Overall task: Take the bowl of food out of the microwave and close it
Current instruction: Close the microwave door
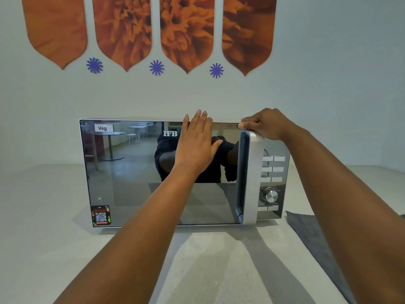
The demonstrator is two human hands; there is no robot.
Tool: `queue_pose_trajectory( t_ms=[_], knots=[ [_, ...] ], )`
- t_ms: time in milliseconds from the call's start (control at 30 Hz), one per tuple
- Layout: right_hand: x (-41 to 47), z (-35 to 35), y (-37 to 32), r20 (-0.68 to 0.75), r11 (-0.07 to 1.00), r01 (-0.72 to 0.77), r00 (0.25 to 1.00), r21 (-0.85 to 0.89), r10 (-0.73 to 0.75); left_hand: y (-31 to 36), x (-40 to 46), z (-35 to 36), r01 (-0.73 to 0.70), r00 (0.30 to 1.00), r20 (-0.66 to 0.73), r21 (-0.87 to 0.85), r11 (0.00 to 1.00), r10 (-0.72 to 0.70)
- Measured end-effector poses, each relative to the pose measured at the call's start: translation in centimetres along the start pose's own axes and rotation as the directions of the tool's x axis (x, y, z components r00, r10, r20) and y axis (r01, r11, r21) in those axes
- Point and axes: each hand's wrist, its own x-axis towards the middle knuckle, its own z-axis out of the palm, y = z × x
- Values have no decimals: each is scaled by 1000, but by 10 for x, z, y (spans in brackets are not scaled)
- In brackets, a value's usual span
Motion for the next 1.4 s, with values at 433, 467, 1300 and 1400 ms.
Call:
queue_pose_trajectory(
  t_ms=[433,467,1300,1400],
  knots=[
    [4,3,3,-77,997,44,996,-60,-48,3,2,2,25,1000,5,-11,1000,-25],
    [4,3,3,-75,997,43,996,-66,-48,3,3,2,23,1000,7,-7,1000,-23],
    [4,12,-4,-203,997,-69,976,20,72,-1,7,3,13,993,119,43,999,-18],
    [6,15,-4,-188,997,-80,979,-23,75,-2,7,1,2,992,127,34,999,-7]
  ],
)
